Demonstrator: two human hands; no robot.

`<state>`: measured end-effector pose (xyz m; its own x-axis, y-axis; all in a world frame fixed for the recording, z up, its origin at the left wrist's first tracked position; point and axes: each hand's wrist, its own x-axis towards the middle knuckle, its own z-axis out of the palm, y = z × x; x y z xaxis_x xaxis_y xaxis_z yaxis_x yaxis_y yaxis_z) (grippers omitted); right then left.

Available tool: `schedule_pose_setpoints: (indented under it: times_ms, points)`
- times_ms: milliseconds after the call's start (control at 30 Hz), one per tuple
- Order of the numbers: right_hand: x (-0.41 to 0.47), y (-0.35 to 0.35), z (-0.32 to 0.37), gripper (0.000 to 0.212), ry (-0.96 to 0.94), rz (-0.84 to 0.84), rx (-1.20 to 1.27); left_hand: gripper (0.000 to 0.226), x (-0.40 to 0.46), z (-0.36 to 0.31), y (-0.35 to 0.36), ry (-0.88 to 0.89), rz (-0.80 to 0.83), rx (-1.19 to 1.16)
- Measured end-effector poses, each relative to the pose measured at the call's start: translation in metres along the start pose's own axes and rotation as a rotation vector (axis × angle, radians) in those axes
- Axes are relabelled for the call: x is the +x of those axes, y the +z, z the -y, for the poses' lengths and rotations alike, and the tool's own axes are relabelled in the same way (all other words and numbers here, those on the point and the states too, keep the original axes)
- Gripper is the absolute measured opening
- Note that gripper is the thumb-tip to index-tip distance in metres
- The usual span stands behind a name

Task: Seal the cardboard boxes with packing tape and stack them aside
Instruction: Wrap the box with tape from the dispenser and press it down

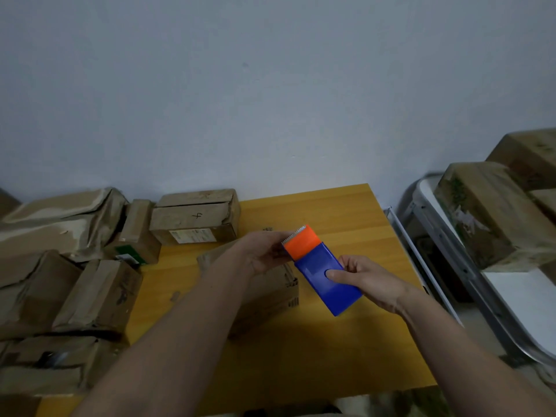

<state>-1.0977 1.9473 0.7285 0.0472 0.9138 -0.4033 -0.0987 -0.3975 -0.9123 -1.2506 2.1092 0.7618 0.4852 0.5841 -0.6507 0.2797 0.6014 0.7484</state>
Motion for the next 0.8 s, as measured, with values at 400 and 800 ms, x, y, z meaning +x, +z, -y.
schedule_pose_setpoints:
  times_ms: [400, 800]
  points:
    - [-0.027, 0.023, 0.007, 0.040, 0.006, 0.045, -0.122, 0.009, 0.006, 0.008, 0.001, 0.094, -0.351, 0.034]
    - [-0.015, 0.035, 0.018, 0.048, 0.111, -0.031, -0.133, 0.022, 0.022, -0.004, -0.025, 0.291, -0.369, 0.388]
